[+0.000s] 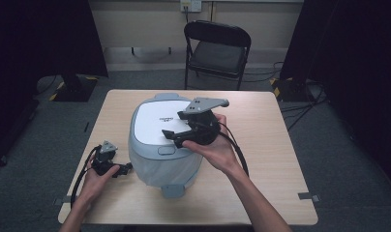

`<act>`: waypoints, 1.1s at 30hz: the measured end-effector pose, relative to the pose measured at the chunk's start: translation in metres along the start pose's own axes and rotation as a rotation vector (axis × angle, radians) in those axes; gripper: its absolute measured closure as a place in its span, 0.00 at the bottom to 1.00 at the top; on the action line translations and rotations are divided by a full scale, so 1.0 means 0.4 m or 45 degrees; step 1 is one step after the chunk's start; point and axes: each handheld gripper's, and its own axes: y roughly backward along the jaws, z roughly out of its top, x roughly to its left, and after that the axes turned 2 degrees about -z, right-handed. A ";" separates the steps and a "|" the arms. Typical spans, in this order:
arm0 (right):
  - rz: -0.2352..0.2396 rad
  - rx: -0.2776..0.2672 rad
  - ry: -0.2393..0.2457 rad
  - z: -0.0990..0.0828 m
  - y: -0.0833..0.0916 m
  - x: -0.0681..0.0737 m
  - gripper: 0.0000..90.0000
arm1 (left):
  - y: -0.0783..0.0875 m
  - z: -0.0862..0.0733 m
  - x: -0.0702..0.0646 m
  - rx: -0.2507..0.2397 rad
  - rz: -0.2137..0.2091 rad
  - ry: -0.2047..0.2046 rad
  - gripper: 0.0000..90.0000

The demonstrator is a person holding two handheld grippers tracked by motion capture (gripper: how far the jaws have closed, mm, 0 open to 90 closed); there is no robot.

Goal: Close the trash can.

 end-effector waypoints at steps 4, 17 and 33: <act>0.009 -0.036 -0.088 -0.002 0.000 -0.027 0.28 | 0.000 0.000 0.000 0.000 0.000 0.000 0.04; -0.147 -0.102 -0.204 -0.031 0.095 -0.129 0.22 | 0.000 0.000 0.000 0.000 0.000 0.000 0.04; -0.387 -0.056 -0.369 -0.159 0.219 -0.253 0.19 | 0.000 0.000 0.000 0.000 0.001 0.000 0.04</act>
